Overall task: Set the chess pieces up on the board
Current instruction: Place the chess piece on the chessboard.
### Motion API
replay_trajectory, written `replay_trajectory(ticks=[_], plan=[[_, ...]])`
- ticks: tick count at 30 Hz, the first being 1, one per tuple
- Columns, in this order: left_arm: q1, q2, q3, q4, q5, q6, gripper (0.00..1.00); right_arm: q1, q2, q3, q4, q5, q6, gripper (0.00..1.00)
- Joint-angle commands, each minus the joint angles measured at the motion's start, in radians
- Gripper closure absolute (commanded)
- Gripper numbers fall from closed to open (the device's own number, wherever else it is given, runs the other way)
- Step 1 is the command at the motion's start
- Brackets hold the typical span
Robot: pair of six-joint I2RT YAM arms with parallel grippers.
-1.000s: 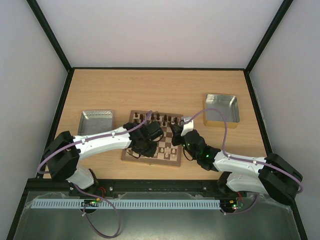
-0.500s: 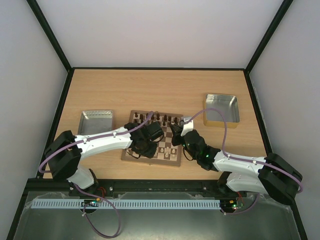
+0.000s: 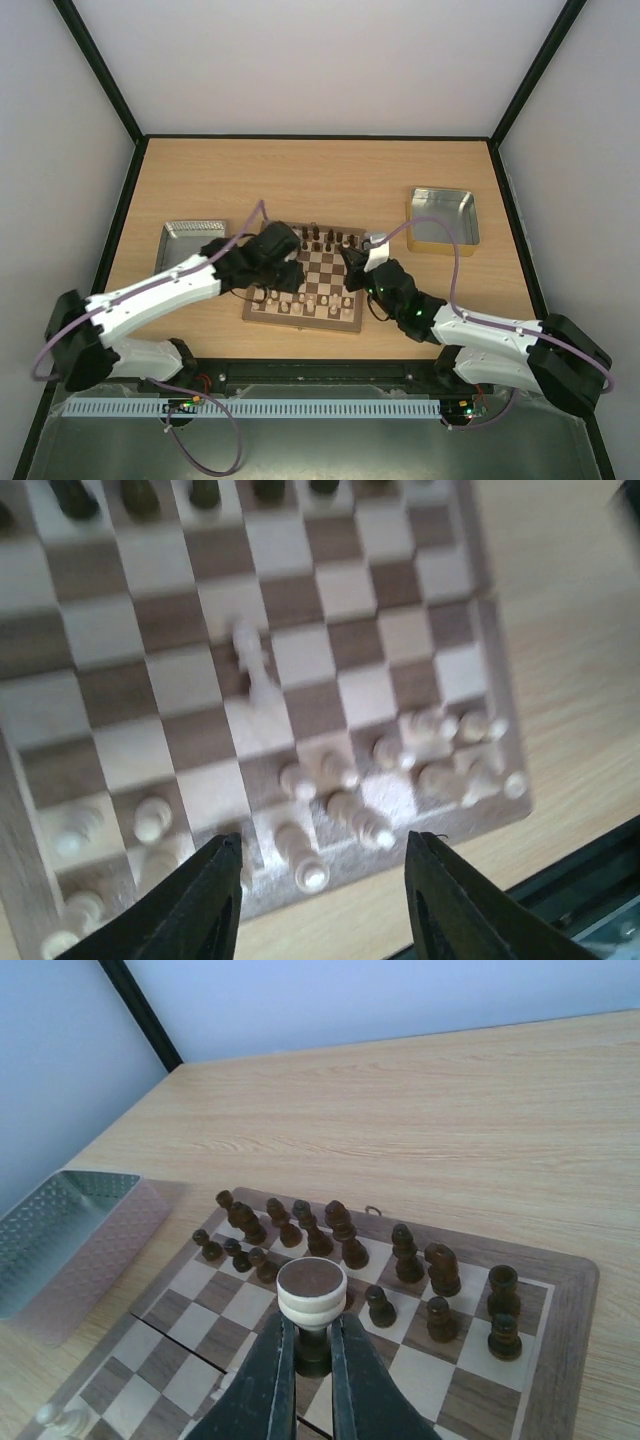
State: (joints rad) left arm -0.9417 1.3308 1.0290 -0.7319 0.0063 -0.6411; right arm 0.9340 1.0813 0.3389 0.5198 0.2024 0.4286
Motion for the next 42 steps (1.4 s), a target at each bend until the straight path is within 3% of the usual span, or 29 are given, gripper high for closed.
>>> replay_trajectory(ticks=[1, 6, 9, 15, 20, 30, 36, 42], plan=[[0.078, -0.150, -0.047, 0.184, -0.022, -0.038, 0.48, -0.003, -0.039, 0.027, -0.010, -0.054, -0.075, 0.98], [0.174, -0.268, -0.156, 0.480, 0.043, -0.125, 0.36, -0.001, -0.032, 0.072, 0.006, -0.239, -0.223, 0.98], [0.225, -0.308, -0.232, 0.659, 0.158, -0.195, 0.33, -0.002, -0.016, 0.104, 0.008, -0.405, -0.294, 0.97], [0.273, -0.315, -0.330, 0.839, 0.359, -0.267, 0.28, -0.001, 0.056, 0.169, 0.002, -0.630, -0.381, 0.95], [0.304, -0.337, -0.348, 0.811, 0.401, -0.238, 0.30, -0.001, 0.132, 0.271, -0.111, -0.660, -0.445, 0.95], [0.324, -0.333, -0.330, 0.649, 0.451, -0.113, 0.58, -0.001, 0.197, 0.366, -0.202, -0.611, -0.446, 0.94], [0.330, -0.337, -0.333, 0.633, 0.456, -0.107, 0.58, -0.002, 0.222, 0.389, -0.196, -0.565, -0.421, 0.94], [0.332, -0.338, -0.337, 0.608, 0.444, -0.102, 0.69, -0.001, 0.225, 0.393, -0.188, -0.509, -0.397, 0.94]])
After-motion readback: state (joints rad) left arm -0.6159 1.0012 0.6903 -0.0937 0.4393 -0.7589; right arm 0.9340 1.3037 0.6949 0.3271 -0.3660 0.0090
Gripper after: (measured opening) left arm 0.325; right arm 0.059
